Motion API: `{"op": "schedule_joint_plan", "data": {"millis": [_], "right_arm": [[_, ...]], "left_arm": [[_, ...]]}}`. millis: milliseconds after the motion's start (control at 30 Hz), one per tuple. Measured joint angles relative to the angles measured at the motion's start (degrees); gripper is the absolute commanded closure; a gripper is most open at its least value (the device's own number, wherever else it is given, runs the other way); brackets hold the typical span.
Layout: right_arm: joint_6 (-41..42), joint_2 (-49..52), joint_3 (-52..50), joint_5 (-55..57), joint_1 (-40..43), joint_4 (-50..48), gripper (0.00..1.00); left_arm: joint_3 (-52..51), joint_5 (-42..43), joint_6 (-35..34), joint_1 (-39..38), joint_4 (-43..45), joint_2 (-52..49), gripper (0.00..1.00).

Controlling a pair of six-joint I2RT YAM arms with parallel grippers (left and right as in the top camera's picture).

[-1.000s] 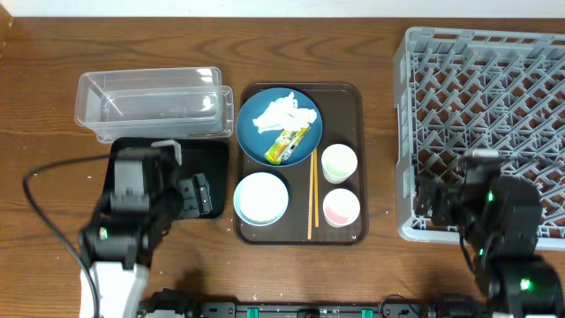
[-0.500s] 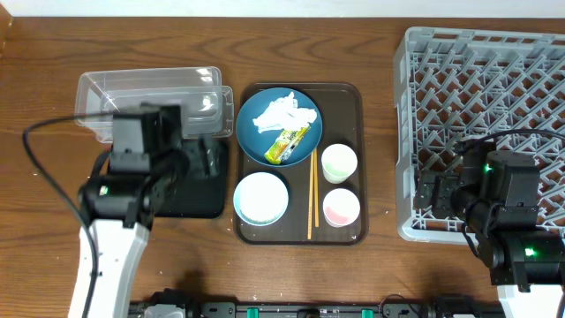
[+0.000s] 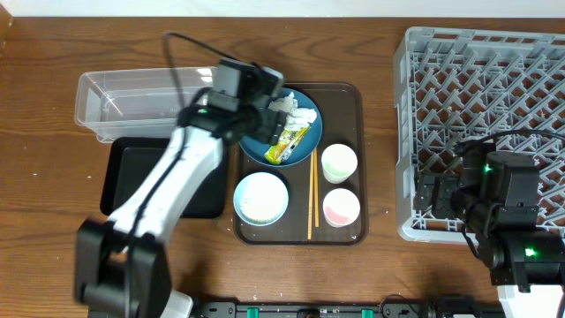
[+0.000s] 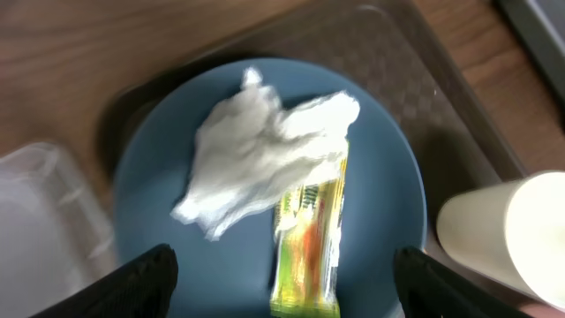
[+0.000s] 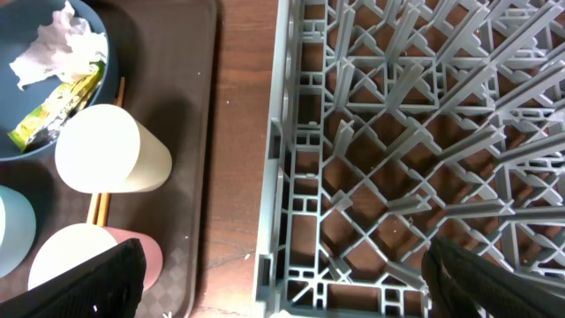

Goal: Sort waste into correct bins and load items into the dishwasher rack
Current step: 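Reach the left gripper to the blue plate and grasp tissue and wrapper, then carry the tissue and wrapper left and drop onto the black tray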

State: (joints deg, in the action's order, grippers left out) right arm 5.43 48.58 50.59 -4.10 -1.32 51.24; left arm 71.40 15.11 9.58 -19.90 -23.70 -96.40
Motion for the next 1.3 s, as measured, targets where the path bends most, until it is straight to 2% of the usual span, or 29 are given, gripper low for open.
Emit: {"op": "schedule_joint_plan", "data": {"millis": [167,500,600,700,733,833,933,1100,1300], "right_arm": [[0.00,0.00,0.04,0.00,0.02,0.72,0.01],[0.00,0.00,0.04,0.00,0.02,1.25,0.01],[0.00,0.00,0.04,0.00,0.00,1.27,0.01],[0.00,0.00,0.04,0.00,0.02,1.33,0.01],[0.00,0.00,0.04,0.00,0.02,1.40,0.01],[0.00,0.00,0.04,0.00,0.00,1.44,0.01],[0.00,0.00,0.04,0.00,0.02,1.44,0.01],[0.00,0.00,0.04,0.00,0.02,1.57,0.01],[0.00,0.00,0.11,0.00,0.02,1.66,0.01]], "left_arm": [[0.00,0.00,1.42,-1.07,6.43,-6.67,0.22],[0.00,0.02,2.10,-3.17,8.17,-15.50,0.22],[0.00,0.02,2.10,-4.17,8.81,-17.14,0.35],[0.00,0.09,2.34,-4.68,8.74,-18.08,0.55],[0.00,0.15,2.54,-4.70,8.79,-18.14,0.66],[0.00,0.17,2.10,-4.70,8.76,-18.14,0.88],[0.00,0.17,2.23,-4.70,8.57,-18.10,0.94],[0.00,0.15,2.25,-4.68,5.46,-14.93,0.93],[0.09,-2.93,-0.26,-4.42,-3.89,-2.34,0.94]]}}
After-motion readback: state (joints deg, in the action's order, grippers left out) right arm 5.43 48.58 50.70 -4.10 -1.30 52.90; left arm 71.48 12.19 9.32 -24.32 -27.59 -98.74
